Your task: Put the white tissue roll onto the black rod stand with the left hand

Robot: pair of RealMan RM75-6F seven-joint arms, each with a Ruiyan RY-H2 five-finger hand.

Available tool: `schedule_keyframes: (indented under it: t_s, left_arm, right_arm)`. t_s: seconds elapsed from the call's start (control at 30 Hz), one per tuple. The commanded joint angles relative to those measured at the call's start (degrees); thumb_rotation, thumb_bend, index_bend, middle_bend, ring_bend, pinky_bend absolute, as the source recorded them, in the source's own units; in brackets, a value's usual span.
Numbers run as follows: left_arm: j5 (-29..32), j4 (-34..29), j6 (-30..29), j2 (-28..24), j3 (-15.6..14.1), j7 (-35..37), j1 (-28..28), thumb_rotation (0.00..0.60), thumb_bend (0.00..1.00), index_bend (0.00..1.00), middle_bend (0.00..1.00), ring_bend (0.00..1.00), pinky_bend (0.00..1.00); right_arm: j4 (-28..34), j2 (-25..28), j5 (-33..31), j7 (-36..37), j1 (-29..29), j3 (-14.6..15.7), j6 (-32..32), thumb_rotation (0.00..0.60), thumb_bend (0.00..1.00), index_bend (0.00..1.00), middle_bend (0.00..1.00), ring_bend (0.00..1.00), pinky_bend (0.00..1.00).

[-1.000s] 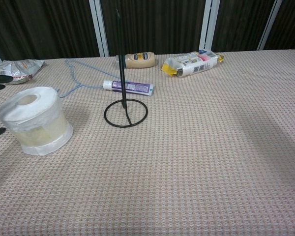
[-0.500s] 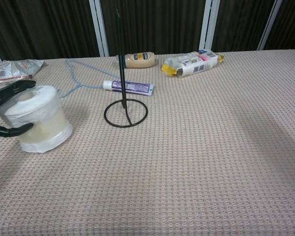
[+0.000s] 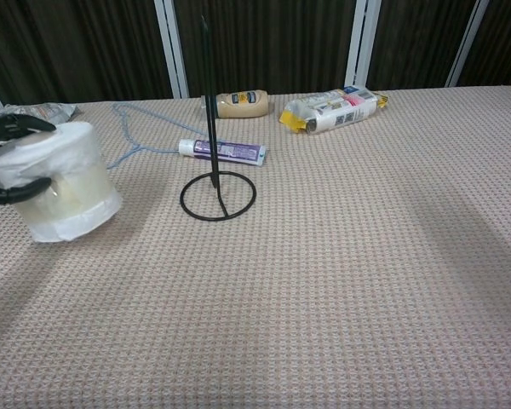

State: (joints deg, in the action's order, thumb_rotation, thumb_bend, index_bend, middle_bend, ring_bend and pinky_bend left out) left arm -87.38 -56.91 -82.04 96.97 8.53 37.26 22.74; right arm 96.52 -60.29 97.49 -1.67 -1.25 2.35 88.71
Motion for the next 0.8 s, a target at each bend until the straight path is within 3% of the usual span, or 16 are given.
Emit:
schedule_keyframes:
  t_s: [0.03, 0.2, 0.43, 0.6, 0.8]
  left_arm:
    - [-1.2, -4.8, -6.1, -1.6, 3.9, -3.0, 1.0, 0.600, 0.45, 0.45, 0.64, 0.59, 0.85]
    - [-2.4, -16.1, -7.5, -4.9, 8.8, -8.8, 5.1, 0.600, 0.45, 0.45, 0.65, 0.59, 0.85]
    - [1.8, -32.9, -0.9, -9.3, 16.9, -18.4, 12.3, 0.600, 0.46, 0.46, 0.65, 0.60, 0.86]
    - [6.3, -36.5, 3.7, -9.1, 20.2, -24.4, 16.9, 0.600, 0.45, 0.46, 0.65, 0.59, 0.86]
    - [8.7, -35.4, 5.6, -7.6, 20.8, -28.2, 20.0, 0.600, 0.45, 0.46, 0.65, 0.59, 0.86]
  right_arm:
    - [0.1, 0.1, 0.1, 0.2, 0.0, 0.2, -0.1, 0.600, 0.12, 0.00, 0.00, 0.00, 0.00]
    - [0.3, 0.5, 0.0, 0.6, -0.1, 0.3, -0.5, 0.600, 0.12, 0.00, 0.00, 0.00, 0.00]
    - [0.5, 1.4, 0.0, 2.4, 0.1, 0.1, 0.3, 0.600, 0.12, 0.00, 0.00, 0.00, 0.00]
    - [0.5, 2.0, -0.5, 3.5, -0.1, 0.0, 0.0, 0.600, 0.12, 0.00, 0.00, 0.00, 0.00]
    - [0.6, 2.5, -1.0, 4.4, 0.0, -0.3, 0.0, 0.600, 0.12, 0.00, 0.00, 0.00, 0.00]
